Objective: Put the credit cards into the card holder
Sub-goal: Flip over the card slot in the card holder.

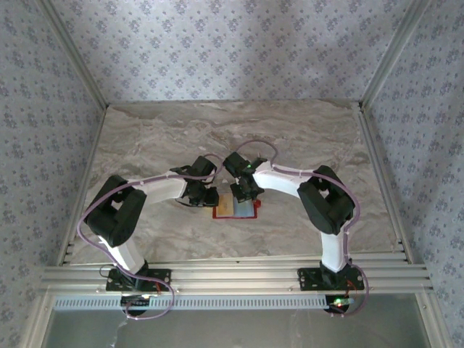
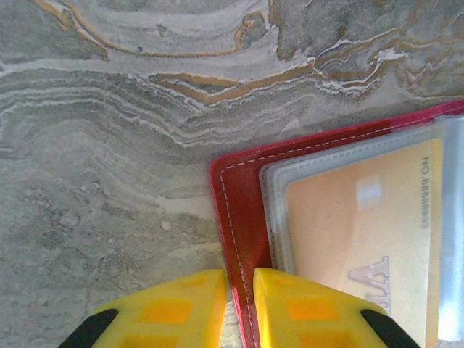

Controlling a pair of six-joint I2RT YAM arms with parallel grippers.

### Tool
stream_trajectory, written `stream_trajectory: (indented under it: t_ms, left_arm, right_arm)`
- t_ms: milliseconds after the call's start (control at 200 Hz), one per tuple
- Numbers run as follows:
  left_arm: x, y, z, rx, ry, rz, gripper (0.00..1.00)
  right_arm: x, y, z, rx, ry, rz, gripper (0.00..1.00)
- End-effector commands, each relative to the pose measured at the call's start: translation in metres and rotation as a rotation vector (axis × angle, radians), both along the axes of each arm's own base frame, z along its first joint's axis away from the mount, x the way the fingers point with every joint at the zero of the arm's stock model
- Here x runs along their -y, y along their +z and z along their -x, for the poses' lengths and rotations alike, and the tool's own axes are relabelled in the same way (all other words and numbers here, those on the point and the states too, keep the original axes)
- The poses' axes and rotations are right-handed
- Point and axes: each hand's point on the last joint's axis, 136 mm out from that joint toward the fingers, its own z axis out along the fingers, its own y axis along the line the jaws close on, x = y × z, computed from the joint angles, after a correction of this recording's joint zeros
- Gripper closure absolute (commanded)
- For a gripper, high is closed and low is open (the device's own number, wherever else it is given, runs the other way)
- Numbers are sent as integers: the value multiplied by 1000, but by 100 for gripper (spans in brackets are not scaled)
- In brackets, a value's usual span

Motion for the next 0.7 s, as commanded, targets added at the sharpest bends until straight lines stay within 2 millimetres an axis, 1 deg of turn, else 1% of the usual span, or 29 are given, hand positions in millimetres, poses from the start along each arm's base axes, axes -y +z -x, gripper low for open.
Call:
stream_trajectory:
  t_ms: [0,75,190,355,390,410,445,605,695]
  left_arm:
    - [13,-35,22,-95,-50,33,80]
    - [13,-35,22,-96,-49,31,80]
    - [13,-35,22,-95,-51,34,80]
    - [13,-35,22,-97,-48,34,80]
    - [13,-36,22,-99,-49,33,80]
    - [12,-36,22,-99,-47,32,80]
    - [13,-36,22,-99,-48,32,80]
    - [13,-37,22,-102,-49,34,80]
    - [13,-37,22,-102,-47,34,80]
  right_arm:
    - [15,-44,27,-118,3,76,87]
    - [16,-46,29,-123,5,84,92]
    - [15,-43,29,-116,6,76,100]
    - [8,-30,27,-108,6,32,100]
    - [5,-26,29,-112,12,10,100]
    - [-1,-22,25,-98,14,-22,100]
    - [-7,-17,24,-96,19,-57,100]
    - [-33,1,29,-123,82,-216,100]
    - [-41,9,31,-137,96,-272,100]
